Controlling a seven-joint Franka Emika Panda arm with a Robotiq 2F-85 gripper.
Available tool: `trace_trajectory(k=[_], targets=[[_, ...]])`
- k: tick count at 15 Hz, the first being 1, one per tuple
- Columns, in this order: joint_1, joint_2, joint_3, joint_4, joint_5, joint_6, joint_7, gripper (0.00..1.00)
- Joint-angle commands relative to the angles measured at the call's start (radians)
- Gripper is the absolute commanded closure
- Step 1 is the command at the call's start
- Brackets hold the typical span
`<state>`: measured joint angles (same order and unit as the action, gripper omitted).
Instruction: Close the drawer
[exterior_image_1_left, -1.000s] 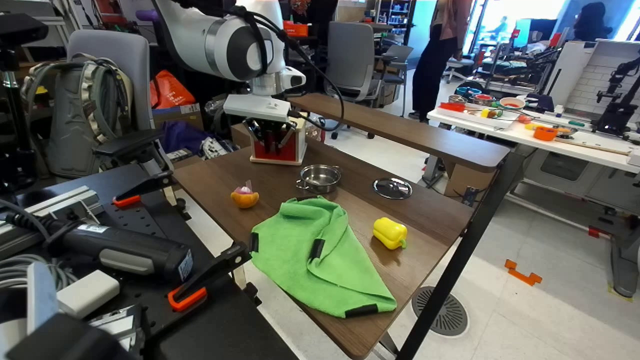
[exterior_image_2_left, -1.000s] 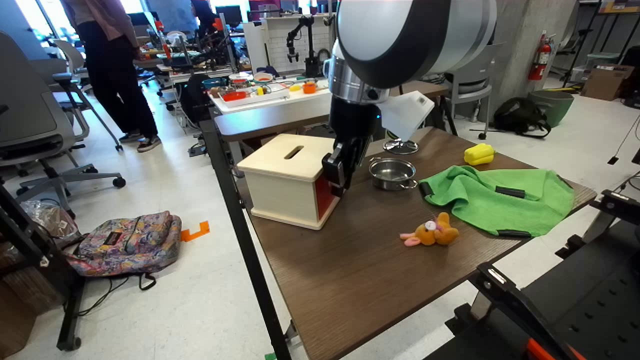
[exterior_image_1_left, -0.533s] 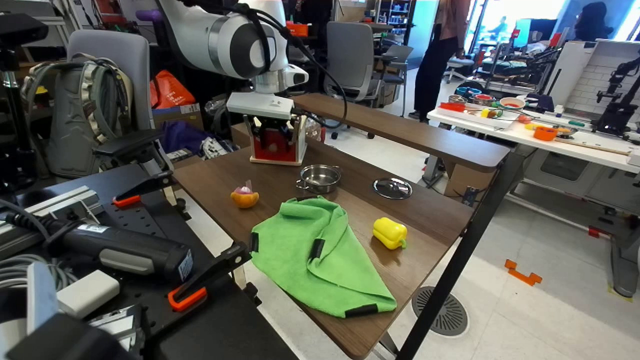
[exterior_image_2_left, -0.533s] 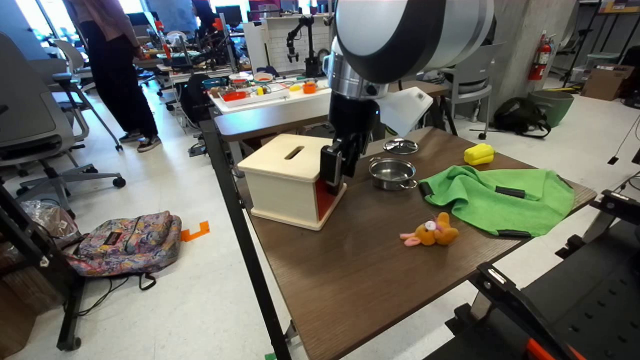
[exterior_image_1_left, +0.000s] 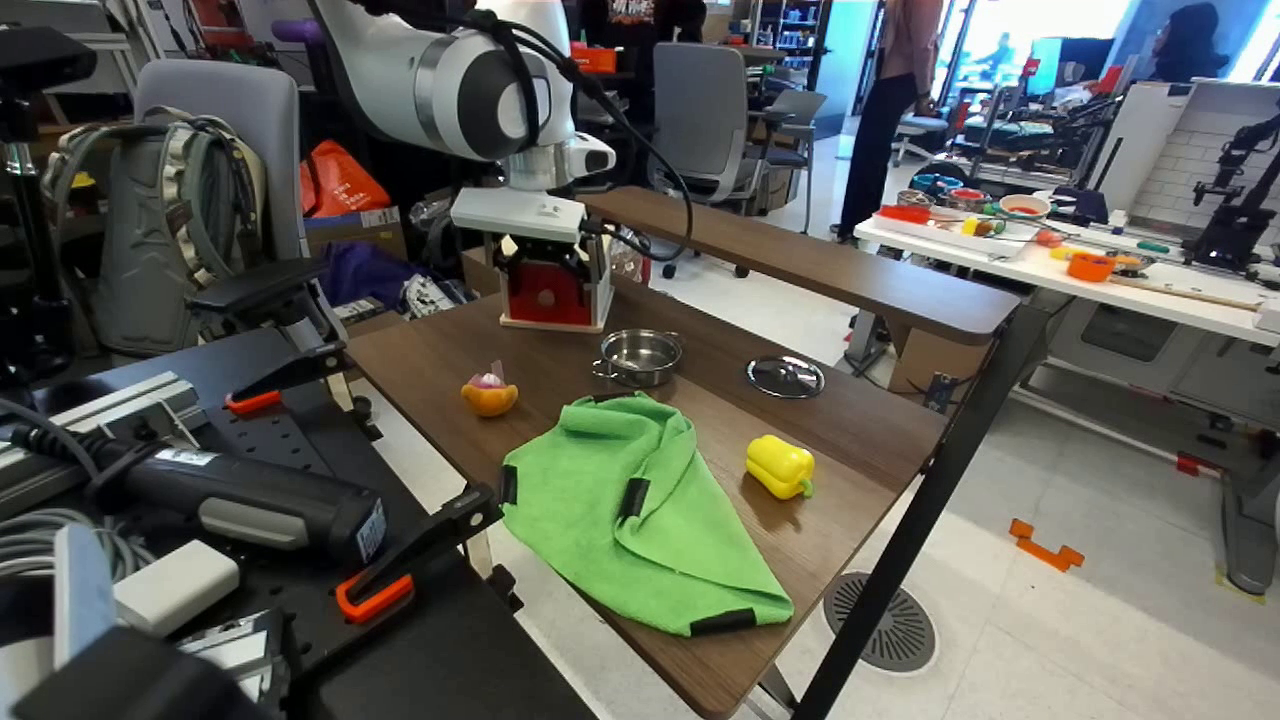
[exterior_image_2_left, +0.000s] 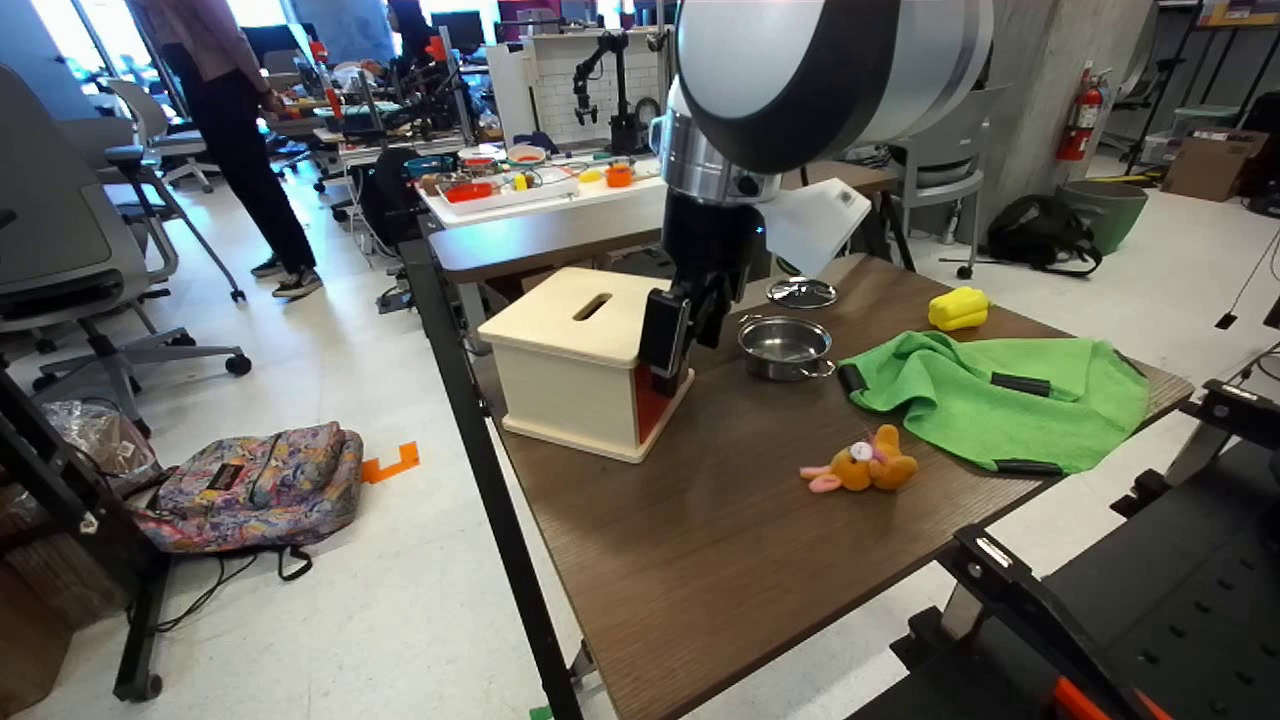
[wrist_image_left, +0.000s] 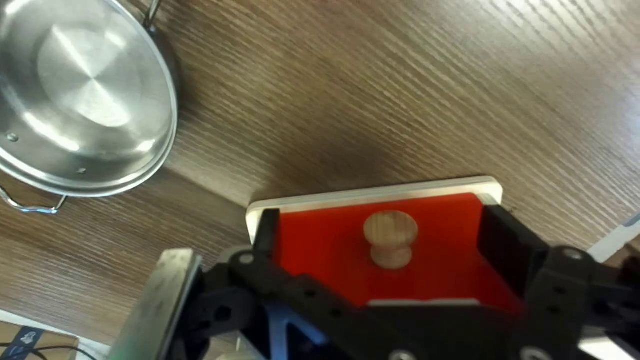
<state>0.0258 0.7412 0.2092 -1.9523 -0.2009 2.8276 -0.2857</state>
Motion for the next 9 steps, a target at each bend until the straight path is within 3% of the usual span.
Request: trace_trajectory(k=[1,9], targets=[[0.015,-0.035,-0.024,-0.054,0.008,-0.001,0.005,0.00],[0.035,-0.118,-0.101,-0.237,-0.036,-0.003,0.015,0.00]])
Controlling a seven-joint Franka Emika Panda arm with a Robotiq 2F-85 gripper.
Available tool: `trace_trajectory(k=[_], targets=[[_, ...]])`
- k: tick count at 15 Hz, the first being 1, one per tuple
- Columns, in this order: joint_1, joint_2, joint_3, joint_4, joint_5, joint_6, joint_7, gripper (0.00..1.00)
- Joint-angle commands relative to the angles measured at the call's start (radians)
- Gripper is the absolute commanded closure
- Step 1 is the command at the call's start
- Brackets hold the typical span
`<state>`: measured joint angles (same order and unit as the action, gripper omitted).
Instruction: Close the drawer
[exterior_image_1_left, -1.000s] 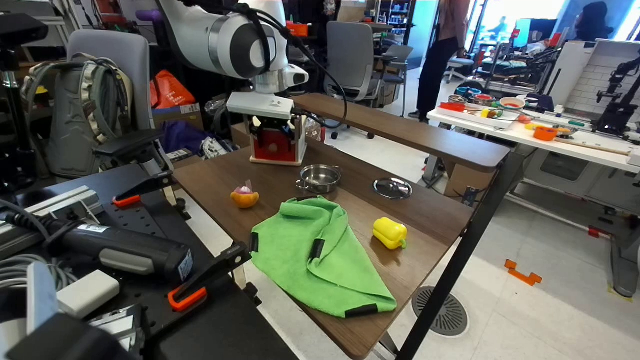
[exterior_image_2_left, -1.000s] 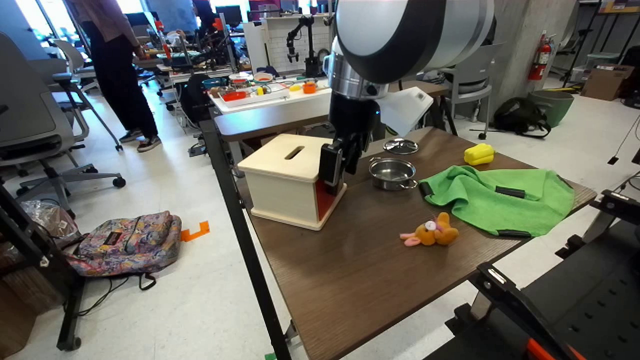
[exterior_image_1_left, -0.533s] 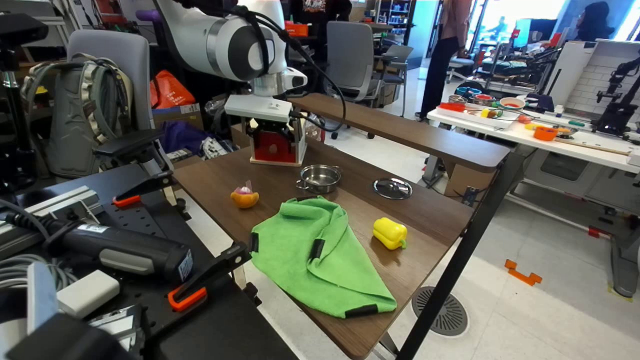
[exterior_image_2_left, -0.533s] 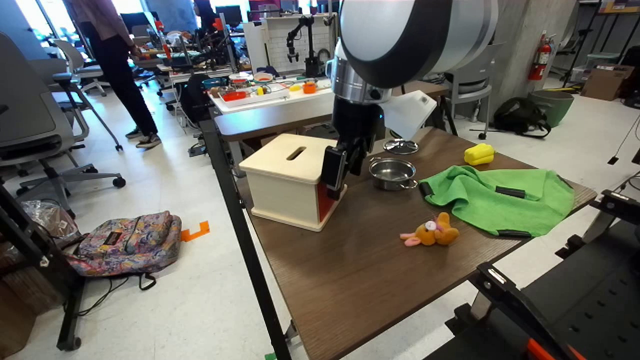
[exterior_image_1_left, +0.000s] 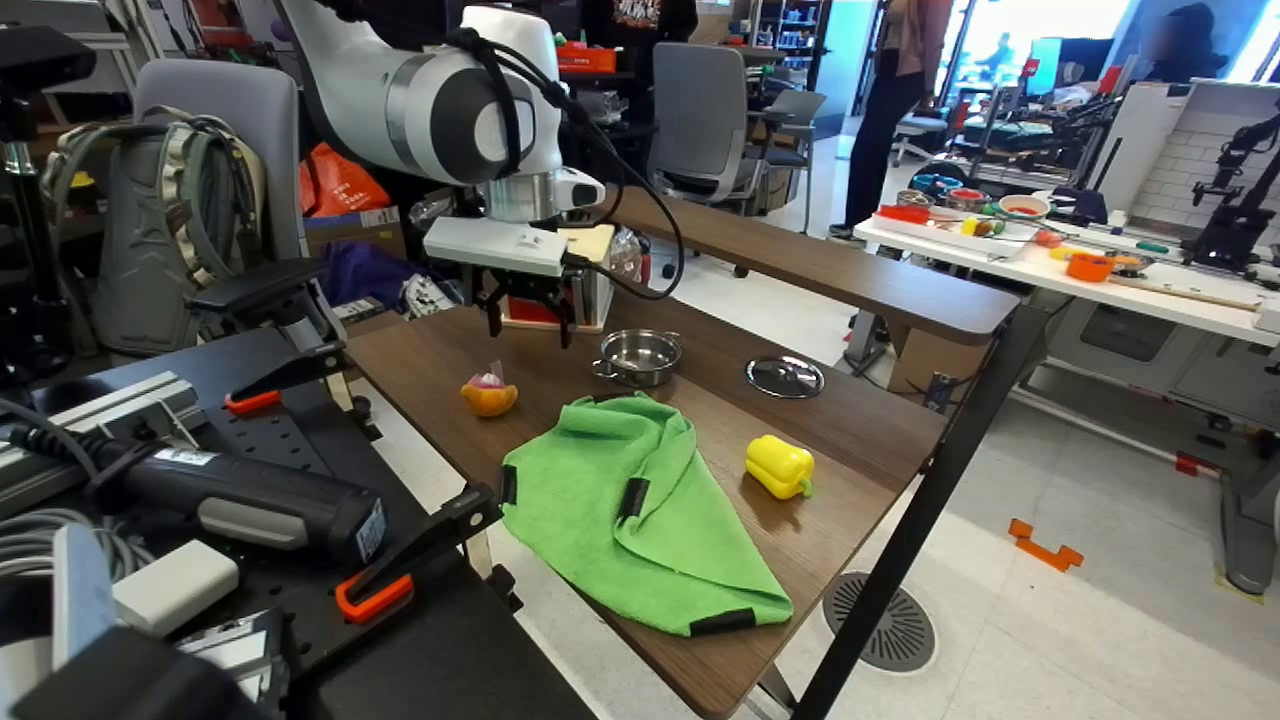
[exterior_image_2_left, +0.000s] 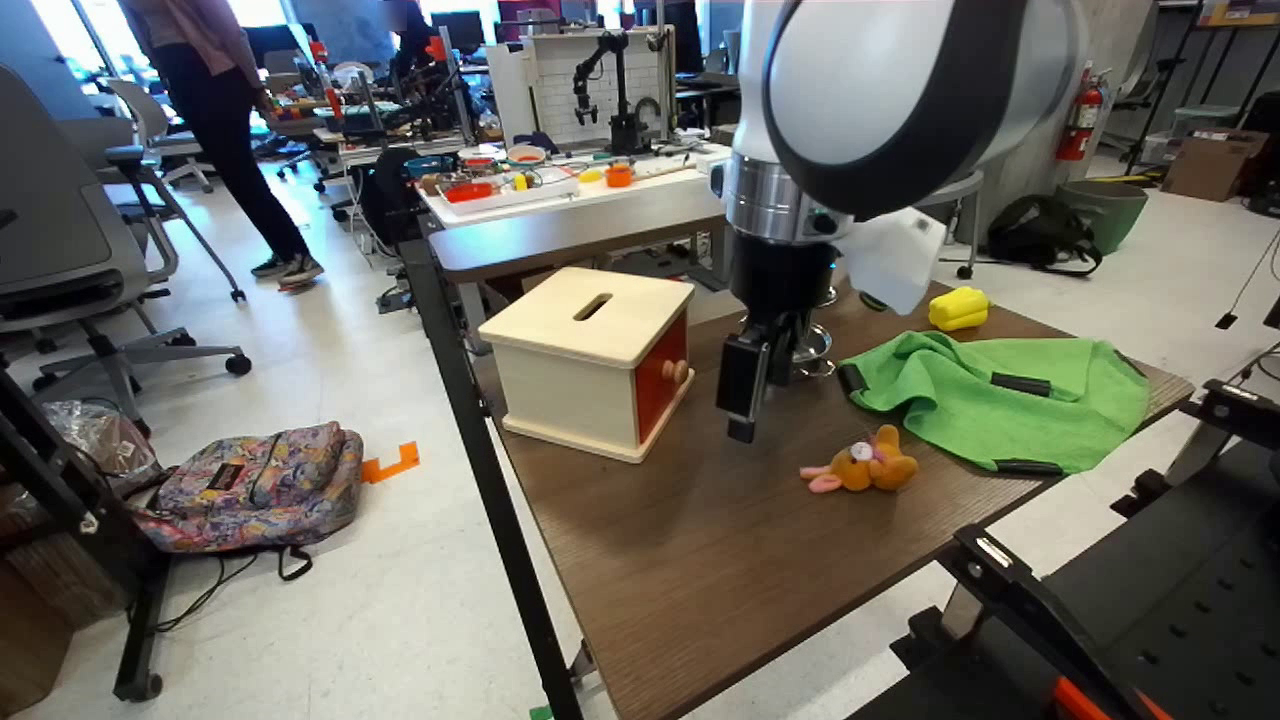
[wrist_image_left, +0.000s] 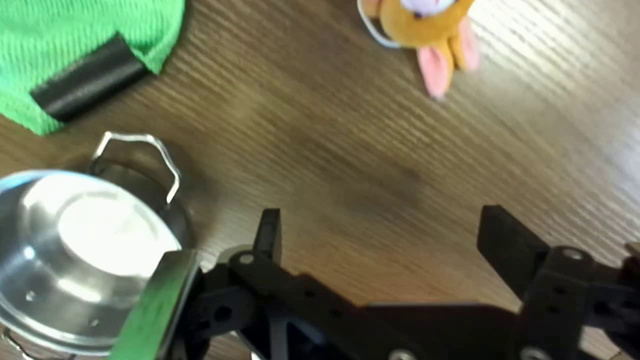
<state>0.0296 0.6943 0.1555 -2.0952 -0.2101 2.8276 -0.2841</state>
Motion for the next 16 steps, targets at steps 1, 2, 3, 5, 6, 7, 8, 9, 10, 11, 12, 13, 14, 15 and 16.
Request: trace_trajectory(k=[1,2,3,5,6,7,8,9,10,11,12,13,14,15,16], targets=[[0.037,-0.080,-0.061,-0.118,-0.041,-0.004,0.007,0.00],[0.048,-0.089,-0.078,-0.142,-0.056,0.003,0.012,0.00],[0.056,-0.097,-0.091,-0.161,-0.070,-0.001,0.014,0.00],[0.083,-0.107,-0.124,-0.196,-0.104,0.002,0.019,0.00],[0.097,-0.110,-0.140,-0.213,-0.122,0.002,0.021,0.00],[0.113,-0.111,-0.158,-0.225,-0.143,0.008,0.026,0.00],[0.126,-0.110,-0.173,-0.234,-0.159,0.009,0.030,0.00],[0.141,-0.110,-0.189,-0.242,-0.175,0.011,0.039,0.00],[0.153,-0.107,-0.202,-0.245,-0.188,0.016,0.047,0.13],[0.160,-0.107,-0.211,-0.250,-0.199,0.027,0.052,0.26],[0.161,-0.105,-0.212,-0.247,-0.206,0.023,0.049,0.32],[0.165,-0.104,-0.215,-0.243,-0.209,0.021,0.049,0.42],[0.170,-0.100,-0.219,-0.238,-0.215,0.019,0.050,0.49],[0.173,-0.099,-0.220,-0.235,-0.217,0.020,0.051,0.58],[0.180,-0.101,-0.224,-0.235,-0.222,0.023,0.056,0.64]])
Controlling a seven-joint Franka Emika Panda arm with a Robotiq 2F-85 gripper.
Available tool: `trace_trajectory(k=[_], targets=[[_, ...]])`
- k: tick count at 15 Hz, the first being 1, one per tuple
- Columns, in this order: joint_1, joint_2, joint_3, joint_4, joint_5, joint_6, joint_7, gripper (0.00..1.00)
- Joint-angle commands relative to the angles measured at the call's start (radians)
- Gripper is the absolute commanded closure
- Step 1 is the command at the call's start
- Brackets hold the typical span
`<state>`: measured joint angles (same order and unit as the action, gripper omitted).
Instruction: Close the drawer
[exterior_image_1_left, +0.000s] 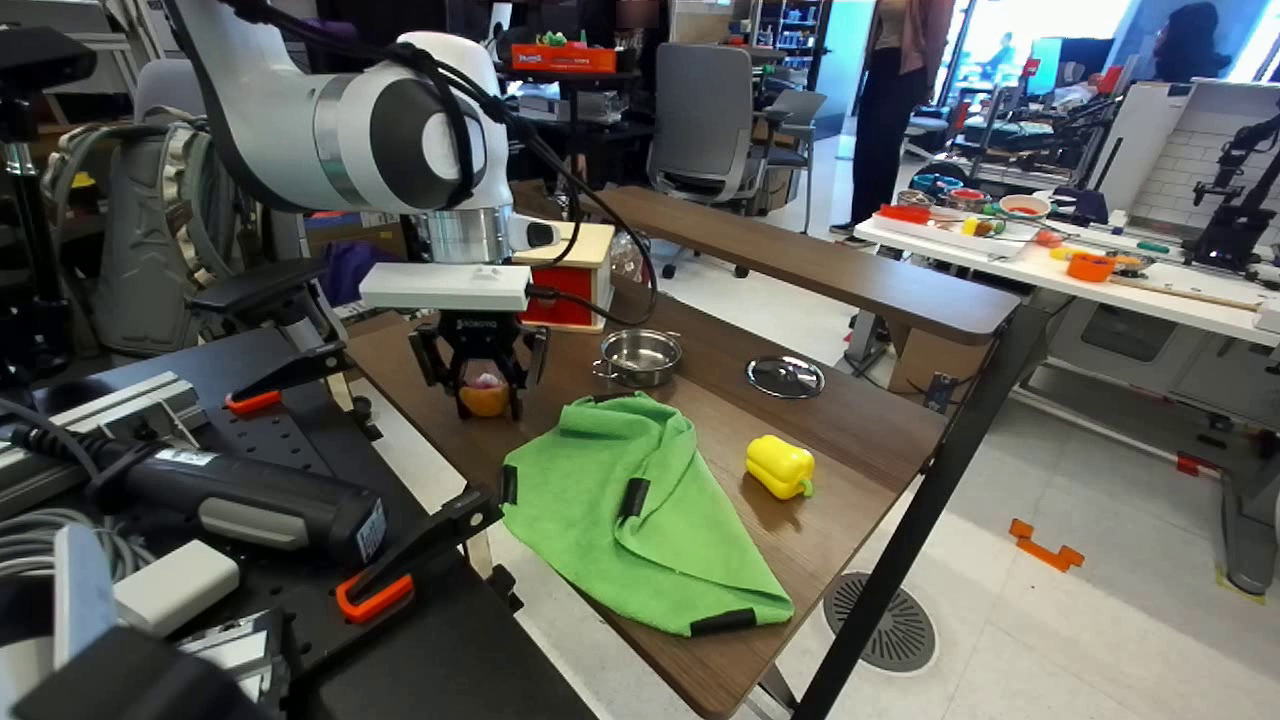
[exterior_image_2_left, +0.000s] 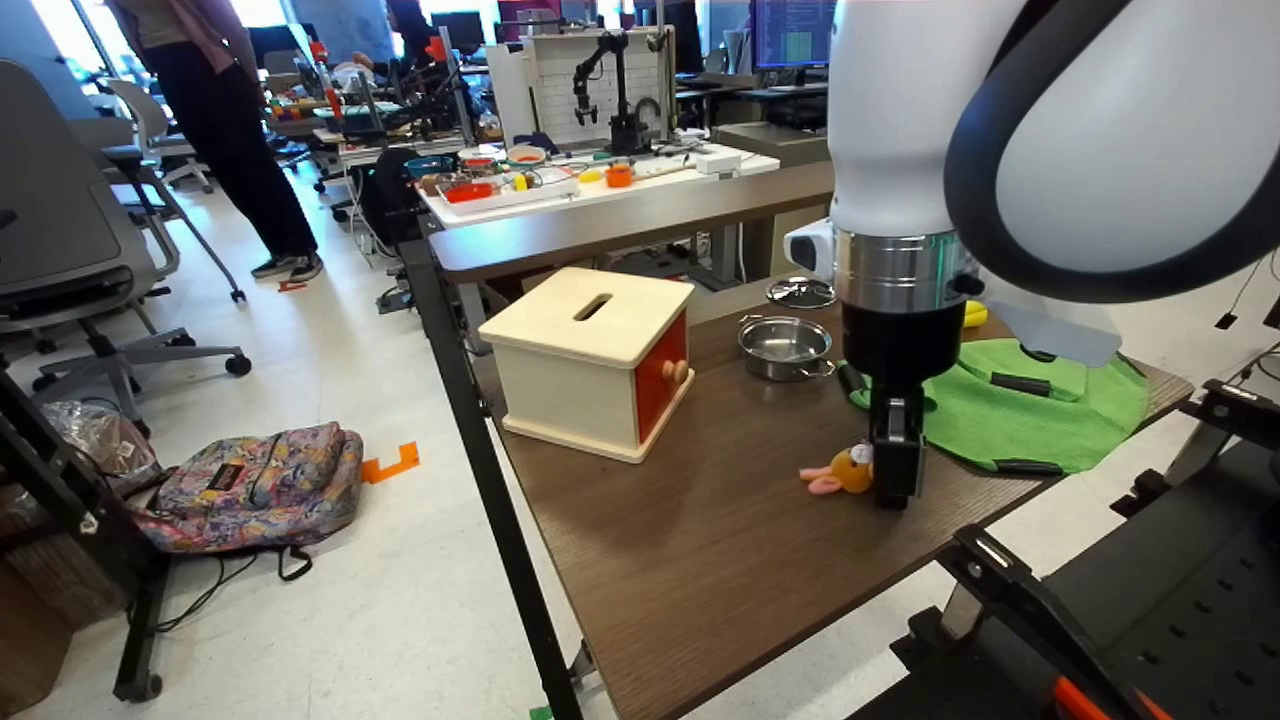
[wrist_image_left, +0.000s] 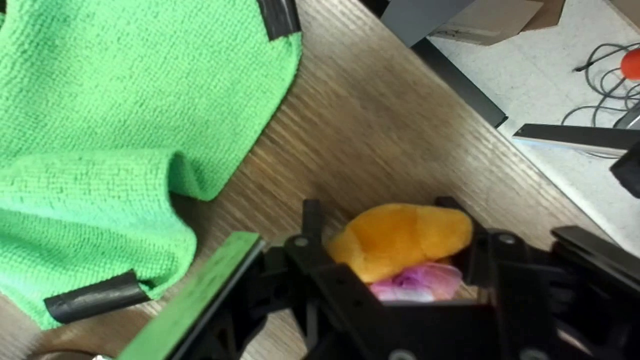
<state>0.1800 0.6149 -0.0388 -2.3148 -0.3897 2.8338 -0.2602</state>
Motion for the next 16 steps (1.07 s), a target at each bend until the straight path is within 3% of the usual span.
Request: trace_trajectory(k=[1,5,16], targets=[[0.032,-0.020,-0.031,-0.012,-0.043,0.017,0.031,0.73],[0.049,-0.022,-0.043,-0.003,-0.051,0.005,0.056,0.98],[-0.049,-0.164,0.032,0.010,0.028,-0.130,0.012,0.95]])
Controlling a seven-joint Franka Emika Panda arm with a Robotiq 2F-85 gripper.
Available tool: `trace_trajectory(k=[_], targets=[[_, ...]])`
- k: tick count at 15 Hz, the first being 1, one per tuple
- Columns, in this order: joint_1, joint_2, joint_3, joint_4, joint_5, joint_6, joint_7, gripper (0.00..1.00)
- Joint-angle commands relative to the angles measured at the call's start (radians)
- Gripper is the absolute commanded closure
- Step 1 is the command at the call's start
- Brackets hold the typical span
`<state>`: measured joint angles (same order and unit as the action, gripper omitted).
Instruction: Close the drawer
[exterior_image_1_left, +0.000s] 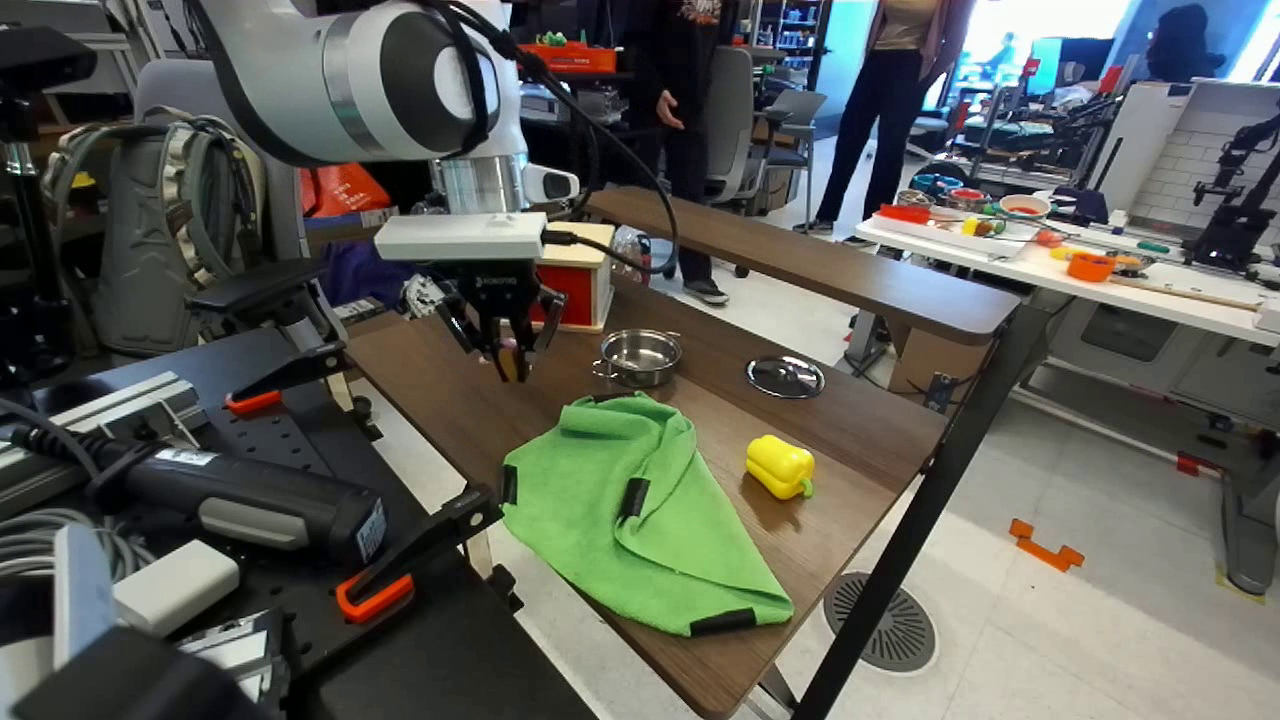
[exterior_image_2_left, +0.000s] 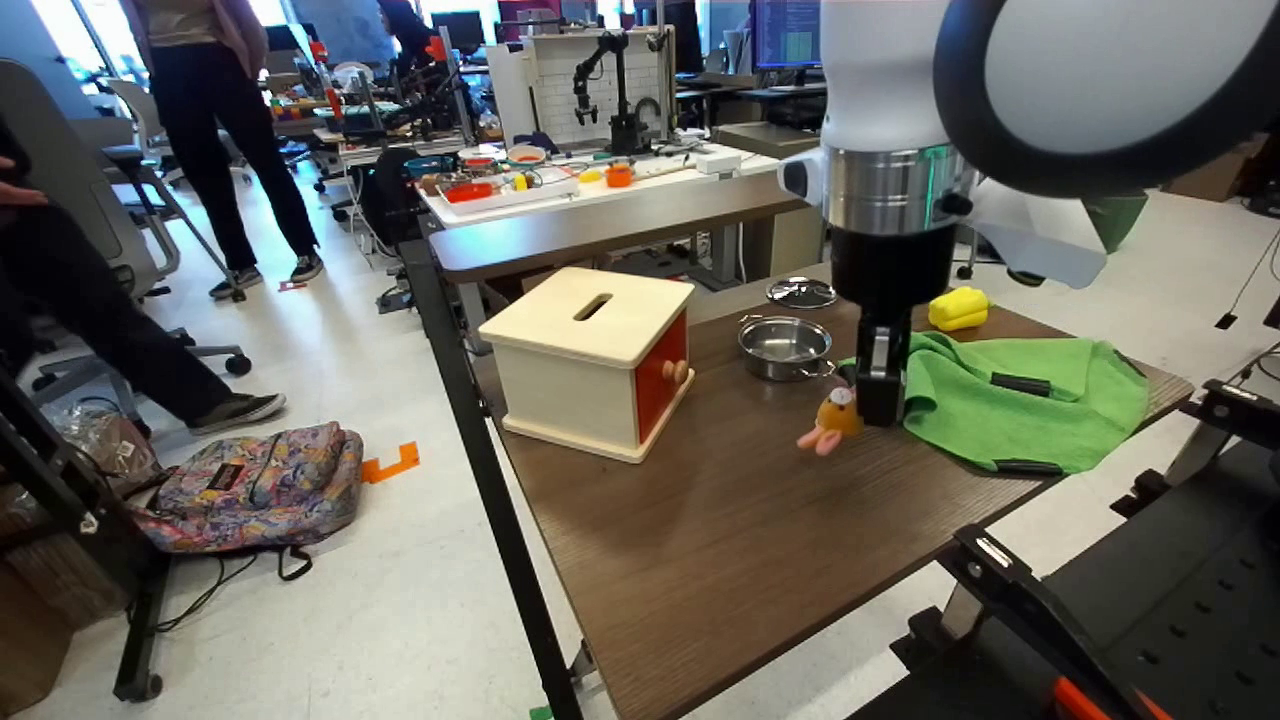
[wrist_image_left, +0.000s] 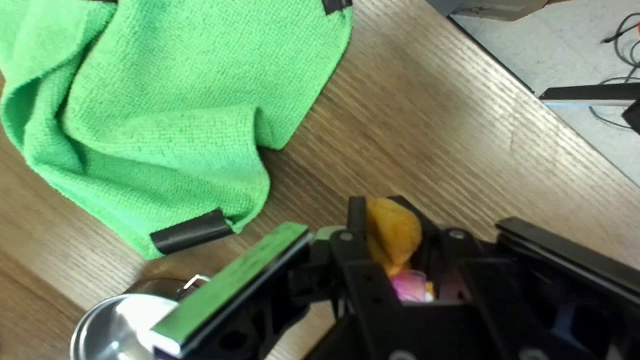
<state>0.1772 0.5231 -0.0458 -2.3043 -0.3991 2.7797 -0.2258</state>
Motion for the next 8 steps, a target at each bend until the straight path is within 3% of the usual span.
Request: trace_trajectory(k=[1,8], targets=[[-0.062,-0.083,0.049,0.012,0.055,-0.088,-0.025,0.95],[-0.107,-0.056,0.052,0.175,0.127,-0.131,-0.003,0.95]])
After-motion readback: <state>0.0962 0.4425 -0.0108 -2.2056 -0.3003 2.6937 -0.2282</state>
